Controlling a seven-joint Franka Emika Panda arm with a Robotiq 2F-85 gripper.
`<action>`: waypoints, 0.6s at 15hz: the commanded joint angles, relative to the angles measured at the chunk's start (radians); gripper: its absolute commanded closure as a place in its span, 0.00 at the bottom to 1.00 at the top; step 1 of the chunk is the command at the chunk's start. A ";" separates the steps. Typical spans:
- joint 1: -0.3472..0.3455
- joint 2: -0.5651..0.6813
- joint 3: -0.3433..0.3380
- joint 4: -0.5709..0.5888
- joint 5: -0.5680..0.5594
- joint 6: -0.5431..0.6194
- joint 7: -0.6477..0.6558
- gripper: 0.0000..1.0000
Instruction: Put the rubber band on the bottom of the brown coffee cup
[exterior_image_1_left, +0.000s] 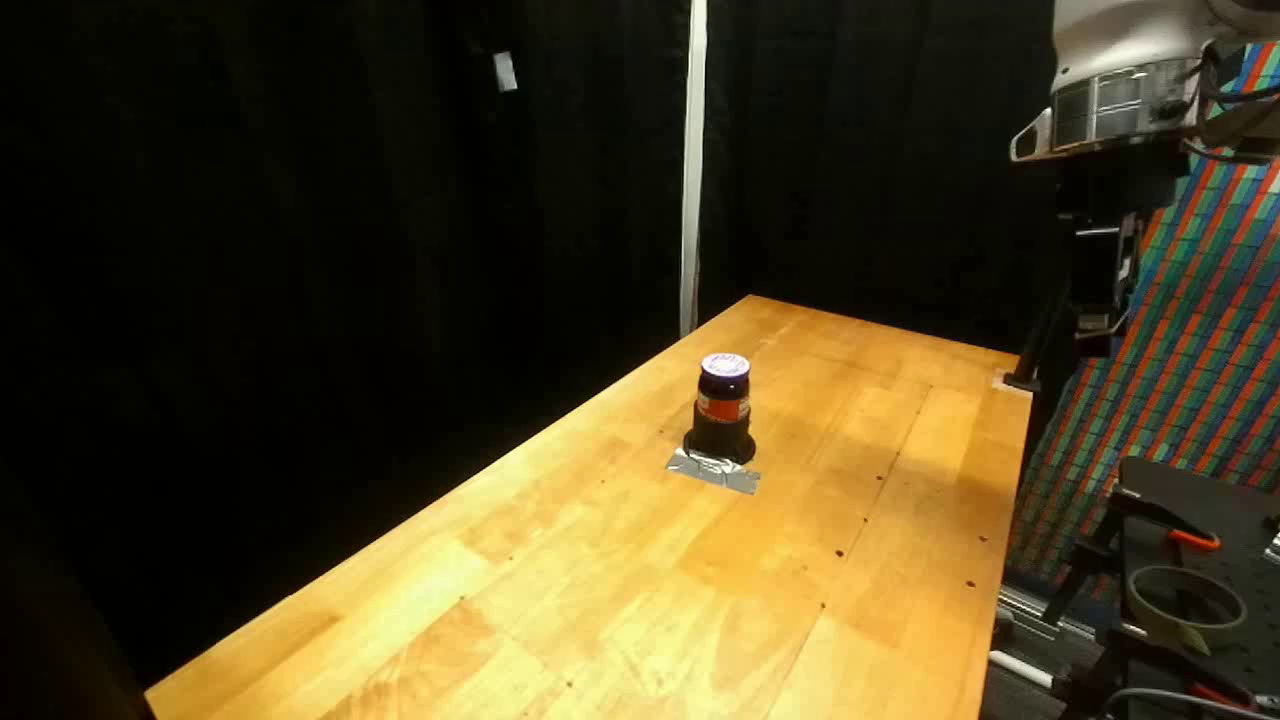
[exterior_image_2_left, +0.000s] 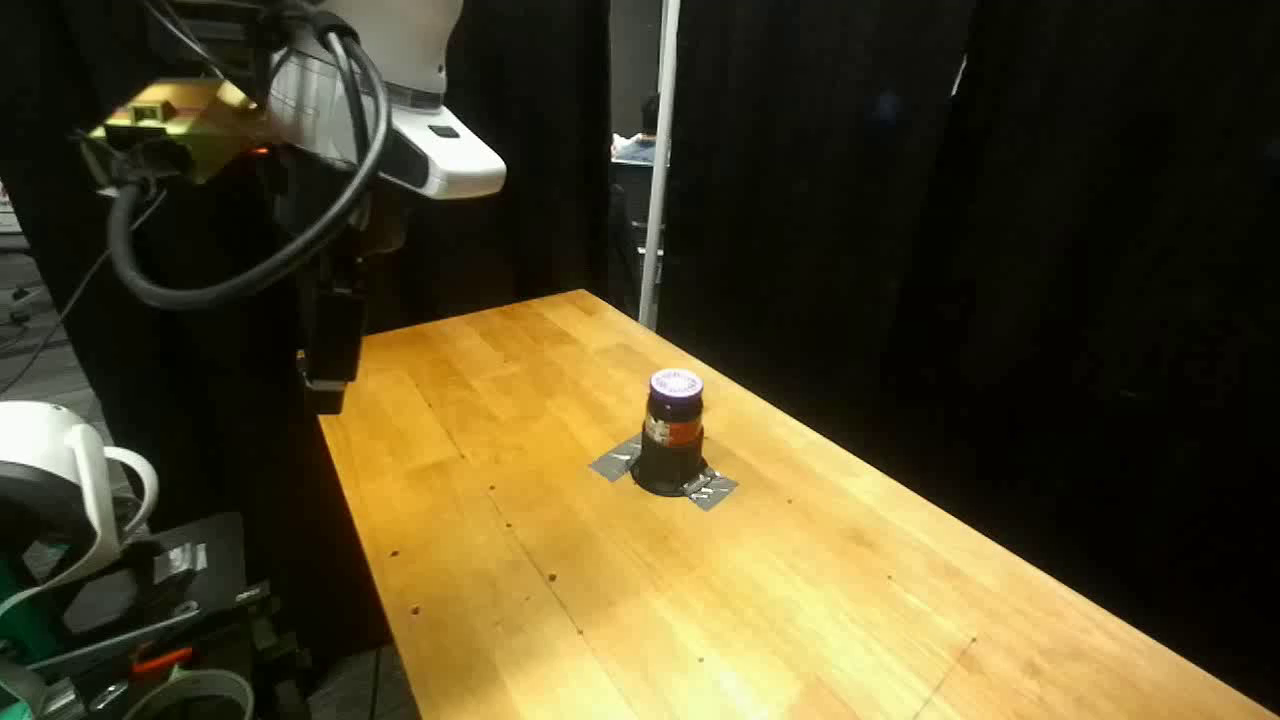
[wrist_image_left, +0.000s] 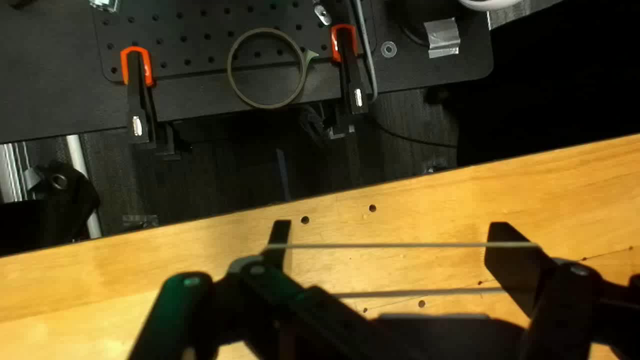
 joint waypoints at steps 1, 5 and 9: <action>-0.009 0.000 0.008 0.003 0.003 -0.003 -0.003 0.00; -0.009 -0.001 0.008 0.004 0.003 -0.003 -0.003 0.00; 0.005 0.158 0.002 0.125 -0.054 0.045 -0.135 0.00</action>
